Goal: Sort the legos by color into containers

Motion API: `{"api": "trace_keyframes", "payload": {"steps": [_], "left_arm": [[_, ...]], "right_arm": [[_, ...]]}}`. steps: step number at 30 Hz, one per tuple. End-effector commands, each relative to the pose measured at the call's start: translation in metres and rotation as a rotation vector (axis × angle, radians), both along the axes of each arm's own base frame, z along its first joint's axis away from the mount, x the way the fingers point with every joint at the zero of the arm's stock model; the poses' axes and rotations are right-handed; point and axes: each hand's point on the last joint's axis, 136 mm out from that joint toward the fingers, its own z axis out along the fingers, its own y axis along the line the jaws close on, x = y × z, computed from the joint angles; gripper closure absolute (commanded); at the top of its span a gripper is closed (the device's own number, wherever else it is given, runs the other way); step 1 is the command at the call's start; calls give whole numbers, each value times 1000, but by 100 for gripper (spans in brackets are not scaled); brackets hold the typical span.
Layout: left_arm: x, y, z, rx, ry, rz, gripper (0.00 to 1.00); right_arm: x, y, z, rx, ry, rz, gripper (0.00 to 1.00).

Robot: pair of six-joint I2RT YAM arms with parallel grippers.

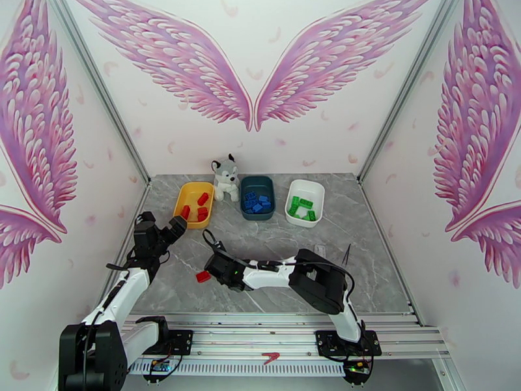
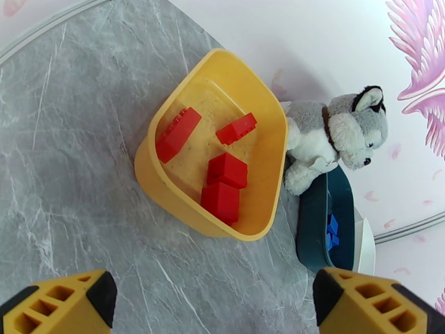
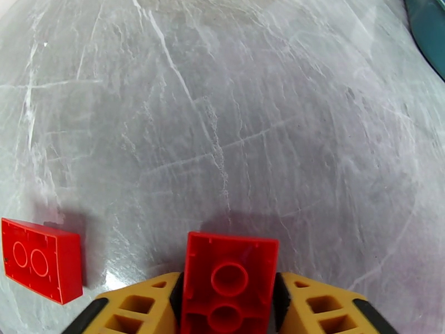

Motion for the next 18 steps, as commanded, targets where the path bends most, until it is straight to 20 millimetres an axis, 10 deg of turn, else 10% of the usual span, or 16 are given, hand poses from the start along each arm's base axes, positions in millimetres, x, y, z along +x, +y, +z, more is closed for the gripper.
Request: {"api": "trace_keyframes", "payload": {"steps": [1, 18], "left_arm": [[1, -2, -2, -11, 0, -17, 1], [-5, 4, 3, 1, -51, 21, 3]], "right_arm": [[-7, -15, -8, -40, 23, 1, 63], [63, 44, 52, 382, 129, 70, 81]]}}
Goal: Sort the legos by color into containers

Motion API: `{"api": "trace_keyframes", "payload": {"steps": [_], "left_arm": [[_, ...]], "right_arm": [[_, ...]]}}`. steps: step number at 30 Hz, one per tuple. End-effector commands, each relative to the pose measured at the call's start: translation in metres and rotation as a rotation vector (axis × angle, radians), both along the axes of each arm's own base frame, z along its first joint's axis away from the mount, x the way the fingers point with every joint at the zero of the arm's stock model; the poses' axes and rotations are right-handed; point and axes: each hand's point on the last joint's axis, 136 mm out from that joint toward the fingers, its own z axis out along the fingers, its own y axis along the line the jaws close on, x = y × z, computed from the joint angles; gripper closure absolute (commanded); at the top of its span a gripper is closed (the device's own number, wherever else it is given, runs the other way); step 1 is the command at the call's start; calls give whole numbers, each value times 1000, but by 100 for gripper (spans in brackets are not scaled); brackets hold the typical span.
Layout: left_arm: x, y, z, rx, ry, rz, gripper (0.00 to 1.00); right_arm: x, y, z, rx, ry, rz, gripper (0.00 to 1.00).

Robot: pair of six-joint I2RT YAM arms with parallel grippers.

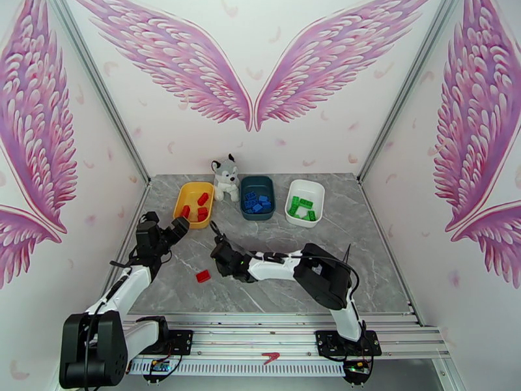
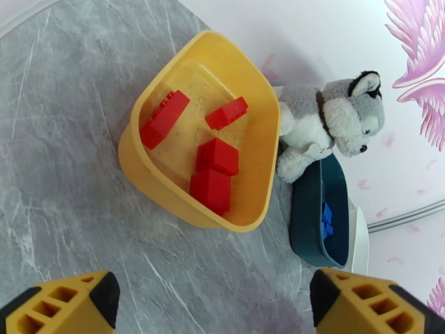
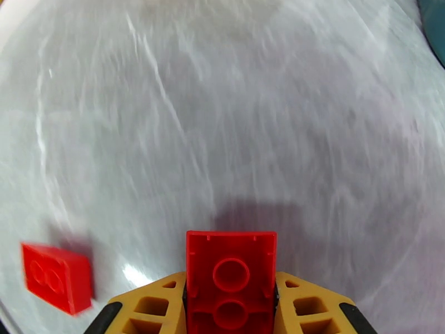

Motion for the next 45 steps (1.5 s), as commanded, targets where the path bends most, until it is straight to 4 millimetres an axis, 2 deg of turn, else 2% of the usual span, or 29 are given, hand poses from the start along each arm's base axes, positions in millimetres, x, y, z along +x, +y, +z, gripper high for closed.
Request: {"api": "trace_keyframes", "payload": {"steps": [1, 4, 12, 19, 20, 23, 26, 28, 30, 34, 36, 37, 43, 45], "left_arm": [[-6, 13, 12, 38, -46, 61, 2], [-8, 15, 14, 46, -51, 72, 1], [0, 9, -1, 4, -10, 43, 2], [-1, 8, 3, 3, -21, 40, 1], [-2, 9, 4, 4, -24, 44, 1], [-4, 11, 7, 12, -32, 51, 1], [-7, 13, 11, 18, -41, 64, 1], [-8, 15, 12, 20, -47, 72, 1], [-8, 15, 13, 20, -50, 72, 1], [-6, 14, 10, 16, -39, 63, 1], [-5, 13, 5, 10, -27, 58, 1], [-4, 13, 3, 8, -21, 57, 1], [-2, 12, -5, -2, 1, 55, 1], [-2, 13, -6, -2, 4, 61, 1]], "right_arm": [[27, 32, 27, 212, 44, 55, 81], [48, 43, 40, 328, 73, 66, 81], [111, 66, 76, 636, 104, 78, 78], [150, 91, 106, 708, 77, 106, 76], [155, 93, 108, 701, 74, 101, 73], [168, 97, 114, 679, 60, 85, 52], [180, 91, 119, 648, 31, 58, 35], [186, 86, 124, 637, 13, 47, 28], [189, 81, 130, 629, 6, 45, 25], [175, 73, 137, 591, -7, 74, 27], [158, 69, 142, 561, -31, 96, 27], [150, 66, 139, 542, -33, 98, 27], [86, 47, 129, 457, -59, 147, 22], [61, 39, 113, 404, -51, 161, 21]]}}
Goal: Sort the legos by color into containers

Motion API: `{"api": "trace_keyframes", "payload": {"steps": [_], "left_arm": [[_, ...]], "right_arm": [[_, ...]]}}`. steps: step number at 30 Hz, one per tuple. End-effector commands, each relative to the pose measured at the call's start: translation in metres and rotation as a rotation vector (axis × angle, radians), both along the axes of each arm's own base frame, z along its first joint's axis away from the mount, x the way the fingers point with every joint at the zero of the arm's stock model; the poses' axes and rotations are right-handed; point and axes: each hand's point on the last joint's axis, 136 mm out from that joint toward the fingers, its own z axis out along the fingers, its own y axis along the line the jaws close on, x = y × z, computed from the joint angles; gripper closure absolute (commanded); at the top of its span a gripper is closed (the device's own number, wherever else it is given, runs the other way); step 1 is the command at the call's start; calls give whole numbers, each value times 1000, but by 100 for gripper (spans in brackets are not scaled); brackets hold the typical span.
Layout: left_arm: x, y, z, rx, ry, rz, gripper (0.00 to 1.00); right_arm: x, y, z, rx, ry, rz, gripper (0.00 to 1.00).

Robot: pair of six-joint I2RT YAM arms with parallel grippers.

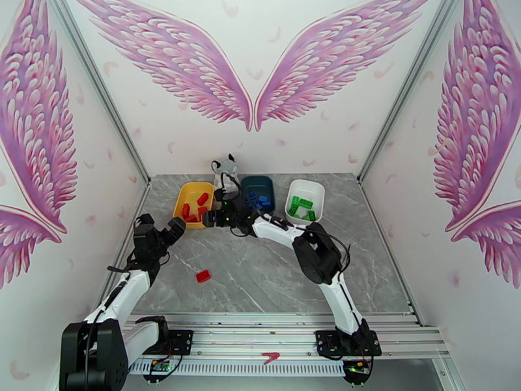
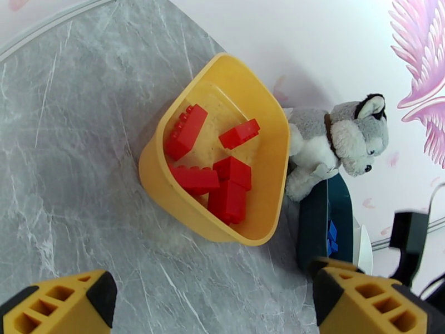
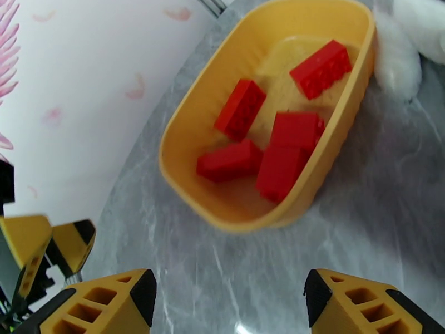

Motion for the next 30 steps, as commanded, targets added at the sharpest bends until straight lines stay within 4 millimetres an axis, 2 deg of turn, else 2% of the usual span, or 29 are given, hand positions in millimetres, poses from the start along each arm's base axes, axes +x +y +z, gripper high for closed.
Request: {"api": "trace_keyframes", "payload": {"steps": [1, 8, 12, 15, 20, 24, 30], "left_arm": [[-1, 1, -4, -13, 6, 0, 1], [-4, 8, -3, -16, 4, 23, 1], [-5, 14, -2, -24, 3, 40, 1], [-7, 20, -2, -30, 1, 55, 1], [-10, 24, -1, -37, -6, 69, 1], [-10, 25, -2, -40, -5, 70, 1], [-10, 25, -2, -44, -5, 70, 1]], "right_arm": [[-35, -4, 21, -31, -114, 32, 20], [-116, -5, -45, -251, -93, 124, 15], [-146, -3, -68, -319, -99, 139, 11], [-160, 3, -80, -370, -108, 153, 11], [-172, 12, -100, -434, -111, 146, 11], [-168, 11, -116, -499, -126, 85, 11], [-163, 18, -124, -550, -171, 45, 16]]}}
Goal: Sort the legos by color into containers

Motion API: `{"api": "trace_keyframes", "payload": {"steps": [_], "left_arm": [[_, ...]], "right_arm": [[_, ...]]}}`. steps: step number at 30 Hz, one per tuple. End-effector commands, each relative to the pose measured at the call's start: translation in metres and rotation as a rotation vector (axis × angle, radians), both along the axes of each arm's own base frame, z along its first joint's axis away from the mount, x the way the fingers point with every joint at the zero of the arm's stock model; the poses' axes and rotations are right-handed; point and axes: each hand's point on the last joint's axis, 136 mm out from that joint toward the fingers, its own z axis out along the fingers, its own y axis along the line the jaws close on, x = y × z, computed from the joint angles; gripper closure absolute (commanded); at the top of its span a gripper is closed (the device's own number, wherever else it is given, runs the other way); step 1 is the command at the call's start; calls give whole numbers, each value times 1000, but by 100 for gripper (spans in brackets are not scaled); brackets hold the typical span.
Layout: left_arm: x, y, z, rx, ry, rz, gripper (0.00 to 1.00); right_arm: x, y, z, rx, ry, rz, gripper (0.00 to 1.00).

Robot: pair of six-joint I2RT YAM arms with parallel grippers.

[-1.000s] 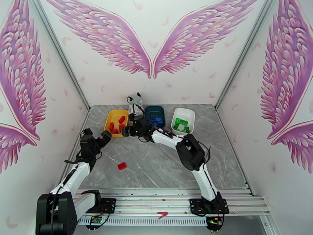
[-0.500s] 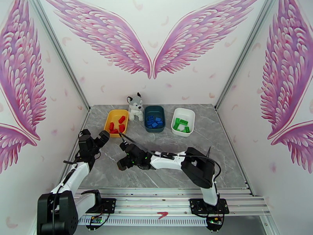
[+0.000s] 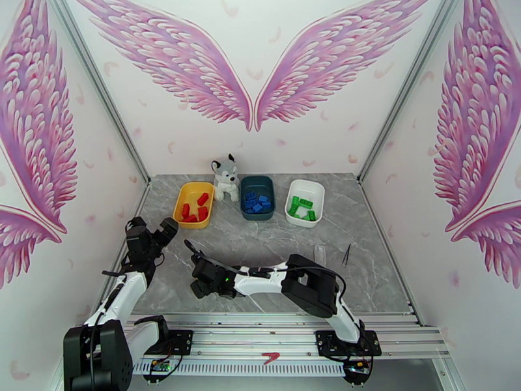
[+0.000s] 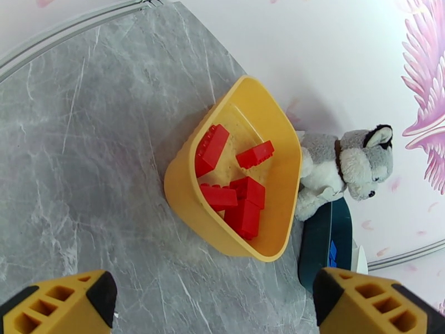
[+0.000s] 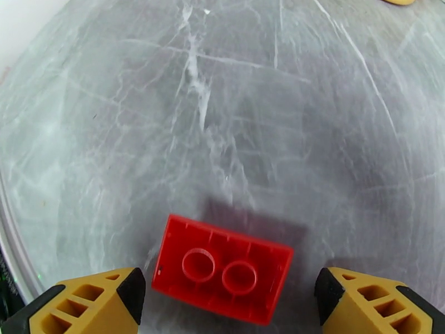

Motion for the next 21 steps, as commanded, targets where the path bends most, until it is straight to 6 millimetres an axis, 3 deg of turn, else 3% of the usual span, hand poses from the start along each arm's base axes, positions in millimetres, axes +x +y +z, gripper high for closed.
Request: {"api": "trace_keyframes", "payload": {"steps": [1, 11, 21], "left_arm": [[-4, -1, -3, -13, 3, -7, 1], [-4, -2, -2, -15, 0, -10, 1], [2, -13, -2, -24, -2, -60, 1]], "right_arm": [[6, -3, -16, -74, -37, -54, 17], [13, -1, -24, -109, -71, -92, 40], [17, -10, 2, -25, -81, -105, 51]]}}
